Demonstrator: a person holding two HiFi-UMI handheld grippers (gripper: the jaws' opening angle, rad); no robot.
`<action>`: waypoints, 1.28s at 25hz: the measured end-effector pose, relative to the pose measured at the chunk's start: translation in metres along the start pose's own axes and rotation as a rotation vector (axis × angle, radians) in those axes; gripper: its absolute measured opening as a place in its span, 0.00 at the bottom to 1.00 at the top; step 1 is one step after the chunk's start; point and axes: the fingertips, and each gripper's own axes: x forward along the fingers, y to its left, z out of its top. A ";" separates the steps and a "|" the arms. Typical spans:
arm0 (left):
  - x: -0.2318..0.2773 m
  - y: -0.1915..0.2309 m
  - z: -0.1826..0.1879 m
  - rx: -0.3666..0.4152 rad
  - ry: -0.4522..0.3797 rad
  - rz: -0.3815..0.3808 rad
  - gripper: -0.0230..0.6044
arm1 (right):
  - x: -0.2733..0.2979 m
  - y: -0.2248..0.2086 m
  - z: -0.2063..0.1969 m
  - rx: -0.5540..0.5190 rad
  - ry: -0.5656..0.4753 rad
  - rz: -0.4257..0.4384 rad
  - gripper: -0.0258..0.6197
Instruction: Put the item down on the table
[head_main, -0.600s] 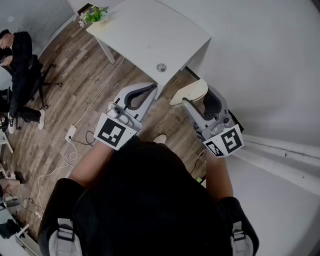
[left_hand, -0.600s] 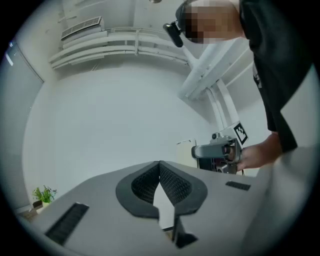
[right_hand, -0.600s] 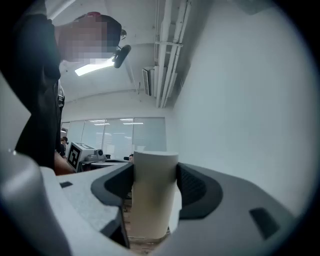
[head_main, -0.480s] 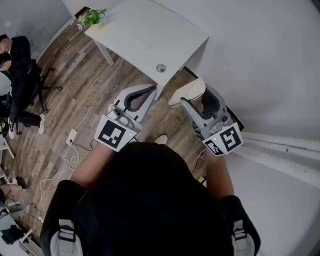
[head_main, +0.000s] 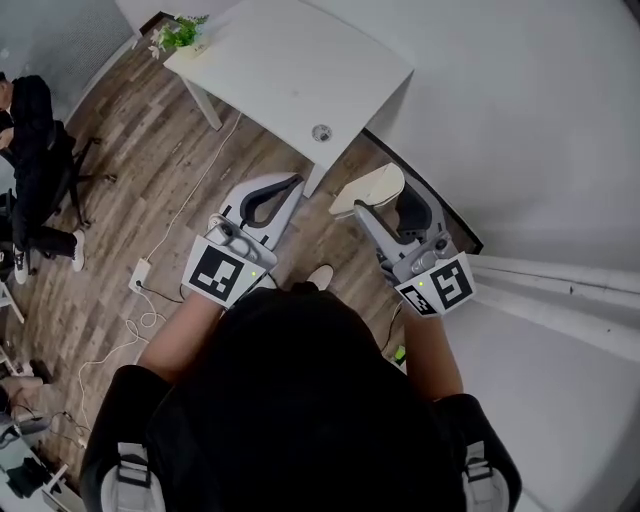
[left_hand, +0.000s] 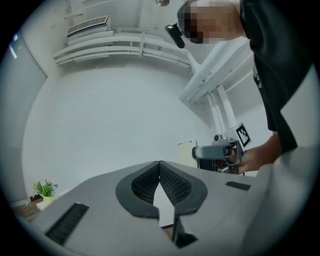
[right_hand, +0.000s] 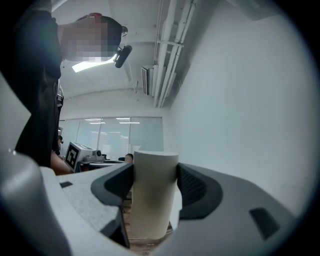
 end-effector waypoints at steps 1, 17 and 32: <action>0.000 0.000 0.000 0.003 0.001 -0.001 0.03 | -0.001 -0.001 0.000 -0.001 0.001 -0.005 0.47; 0.038 -0.037 -0.007 0.019 0.015 -0.040 0.02 | -0.044 -0.040 -0.001 0.015 -0.012 -0.065 0.47; 0.103 -0.076 -0.015 0.063 0.025 -0.036 0.02 | -0.076 -0.099 -0.020 0.031 -0.005 -0.037 0.47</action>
